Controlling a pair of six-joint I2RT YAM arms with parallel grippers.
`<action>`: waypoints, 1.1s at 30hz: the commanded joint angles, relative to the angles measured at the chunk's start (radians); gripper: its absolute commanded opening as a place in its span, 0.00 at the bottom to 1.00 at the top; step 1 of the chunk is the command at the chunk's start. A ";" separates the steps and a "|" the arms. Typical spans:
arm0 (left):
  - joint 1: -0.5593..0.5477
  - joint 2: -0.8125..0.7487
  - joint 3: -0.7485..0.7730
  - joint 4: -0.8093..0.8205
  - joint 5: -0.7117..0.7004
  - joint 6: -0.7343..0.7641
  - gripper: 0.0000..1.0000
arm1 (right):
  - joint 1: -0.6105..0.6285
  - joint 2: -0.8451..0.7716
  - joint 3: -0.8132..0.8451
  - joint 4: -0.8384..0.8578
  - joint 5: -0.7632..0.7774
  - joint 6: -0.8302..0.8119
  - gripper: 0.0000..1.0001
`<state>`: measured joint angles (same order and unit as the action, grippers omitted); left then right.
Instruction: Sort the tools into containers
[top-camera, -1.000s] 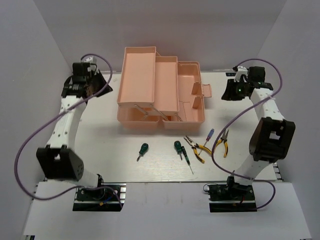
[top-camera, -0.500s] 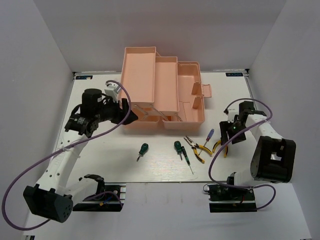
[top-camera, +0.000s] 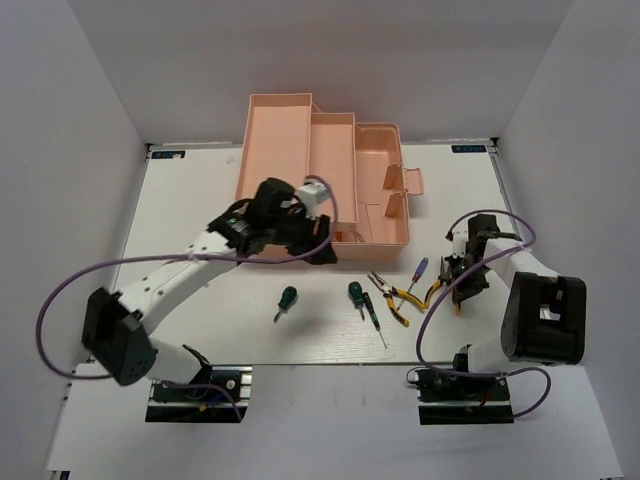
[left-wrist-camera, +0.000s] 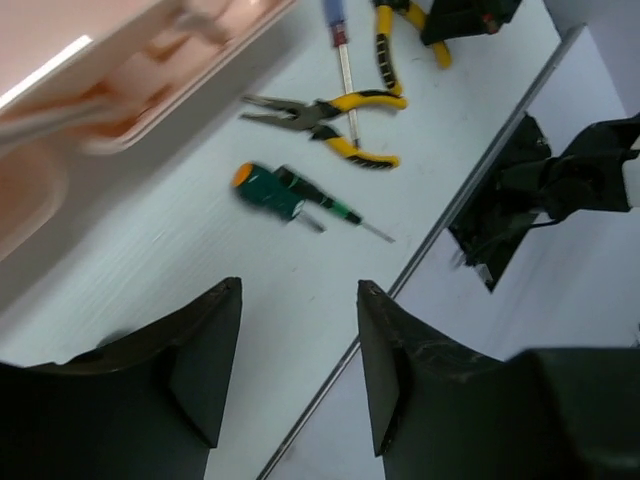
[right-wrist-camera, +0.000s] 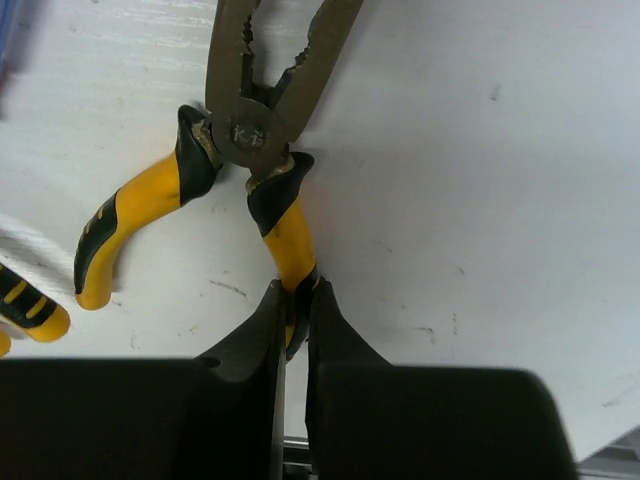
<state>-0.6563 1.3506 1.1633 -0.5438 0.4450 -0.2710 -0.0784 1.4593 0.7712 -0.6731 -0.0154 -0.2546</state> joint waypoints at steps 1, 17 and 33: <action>-0.115 0.100 0.099 0.051 -0.058 -0.054 0.59 | -0.009 -0.106 0.037 -0.023 0.038 -0.046 0.00; -0.341 0.498 0.230 0.222 -0.038 -0.096 0.82 | 0.207 0.115 0.658 0.027 -0.201 -0.060 0.00; -0.410 0.588 0.233 0.143 -0.151 -0.125 0.81 | 0.344 0.354 0.976 -0.082 -0.144 0.029 0.59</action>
<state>-1.0527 1.9591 1.4178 -0.4011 0.3031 -0.3836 0.2905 1.8809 1.7550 -0.7132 -0.1734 -0.2569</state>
